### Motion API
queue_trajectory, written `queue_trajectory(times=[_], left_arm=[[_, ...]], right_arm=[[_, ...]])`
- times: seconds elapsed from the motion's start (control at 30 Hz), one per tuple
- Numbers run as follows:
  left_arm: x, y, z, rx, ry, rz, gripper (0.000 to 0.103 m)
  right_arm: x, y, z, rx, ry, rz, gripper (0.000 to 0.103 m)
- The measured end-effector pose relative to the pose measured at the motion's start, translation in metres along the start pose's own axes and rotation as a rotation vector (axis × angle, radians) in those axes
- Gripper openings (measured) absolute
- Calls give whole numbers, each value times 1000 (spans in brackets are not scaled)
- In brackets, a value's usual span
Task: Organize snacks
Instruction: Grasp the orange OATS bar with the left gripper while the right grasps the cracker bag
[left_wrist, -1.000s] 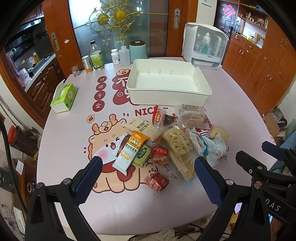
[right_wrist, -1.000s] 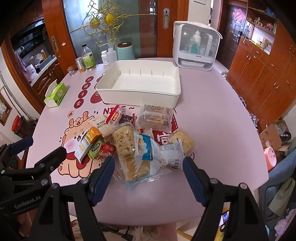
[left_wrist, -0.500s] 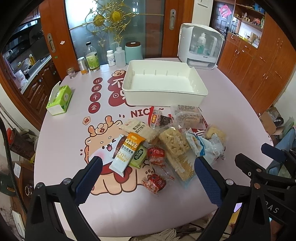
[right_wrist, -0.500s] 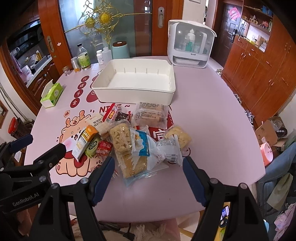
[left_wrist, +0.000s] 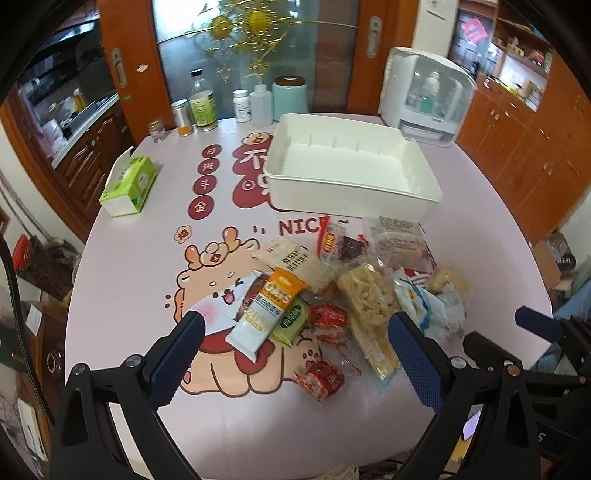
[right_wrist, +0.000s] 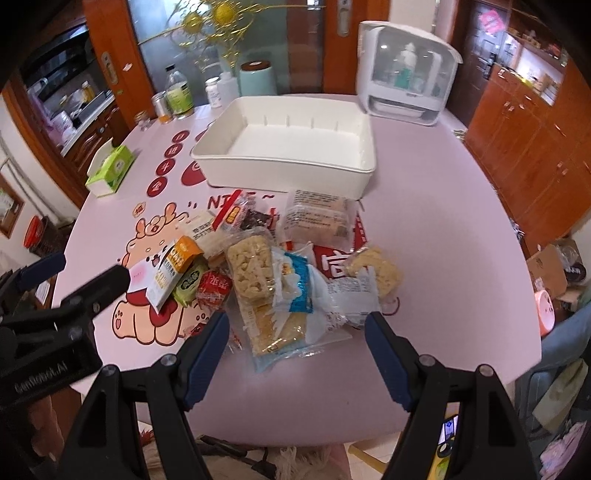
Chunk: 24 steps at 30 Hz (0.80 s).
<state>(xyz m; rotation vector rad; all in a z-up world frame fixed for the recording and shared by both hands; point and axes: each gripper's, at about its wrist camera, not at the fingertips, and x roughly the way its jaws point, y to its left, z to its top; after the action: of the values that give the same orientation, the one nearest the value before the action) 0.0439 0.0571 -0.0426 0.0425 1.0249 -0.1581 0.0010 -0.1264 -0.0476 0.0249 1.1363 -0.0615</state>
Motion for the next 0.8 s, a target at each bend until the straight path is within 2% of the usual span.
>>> queue_trajectory(times=[0.27,0.5,0.63,0.8], left_arm=[[29,33,8,-43,35,72,99],[66,54,11,-68,118,105,99],[91,57,6,-42,165,116,99],[125,55,1,-11,224,130,99]], right_arm=[[34,6,16,-40,74,35,77],[69,6,30,-65,121,84,77],[91,2,39,-85,147,78,77],[116,6,51,-118,183,133,77]])
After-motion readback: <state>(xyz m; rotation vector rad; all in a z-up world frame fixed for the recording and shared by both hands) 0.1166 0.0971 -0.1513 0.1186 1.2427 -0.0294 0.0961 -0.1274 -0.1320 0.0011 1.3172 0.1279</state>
